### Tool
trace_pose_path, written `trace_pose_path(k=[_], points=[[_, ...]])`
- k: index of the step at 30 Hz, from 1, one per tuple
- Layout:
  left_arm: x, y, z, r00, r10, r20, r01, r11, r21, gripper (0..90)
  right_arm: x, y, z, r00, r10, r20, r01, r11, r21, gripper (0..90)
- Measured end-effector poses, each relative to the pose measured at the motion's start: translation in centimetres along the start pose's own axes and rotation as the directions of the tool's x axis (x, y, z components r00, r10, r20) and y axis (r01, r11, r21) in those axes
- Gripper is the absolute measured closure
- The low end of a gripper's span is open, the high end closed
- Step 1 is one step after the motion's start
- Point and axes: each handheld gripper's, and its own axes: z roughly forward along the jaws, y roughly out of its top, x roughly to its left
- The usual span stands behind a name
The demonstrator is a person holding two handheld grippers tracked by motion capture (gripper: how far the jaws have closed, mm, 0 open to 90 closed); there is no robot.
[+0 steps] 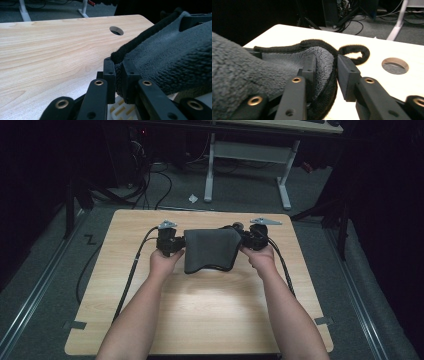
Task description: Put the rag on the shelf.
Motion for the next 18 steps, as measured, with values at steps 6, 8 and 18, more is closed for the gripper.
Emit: trace_pose_path(k=[6, 8, 18], points=[[-0.06, 0.02, -0.07, 0.9999, 0.01, -0.006, -0.01, 0.9999, 0.005, 81.9, -0.34, 0.12, -0.08, 0.9992, 0.009, 0.04, -0.009, 1.0, 0.004, 59.8], [-0.08, 0.03, -0.07, 0.9999, 0.008, -0.007, -0.008, 0.9999, 0.006, 81.1, -0.49, 0.14, -0.15, 0.9987, 0.015, 0.049, -0.015, 1.0, 0.004, 57.1], [-0.13, 0.11, -0.2, 0.9997, 0.012, -0.019, -0.012, 0.9999, 0.009, 78.1, -0.78, 0.41, -0.52, 0.9953, 0.016, 0.096, -0.017, 1.0, 0.005, 52.0]])
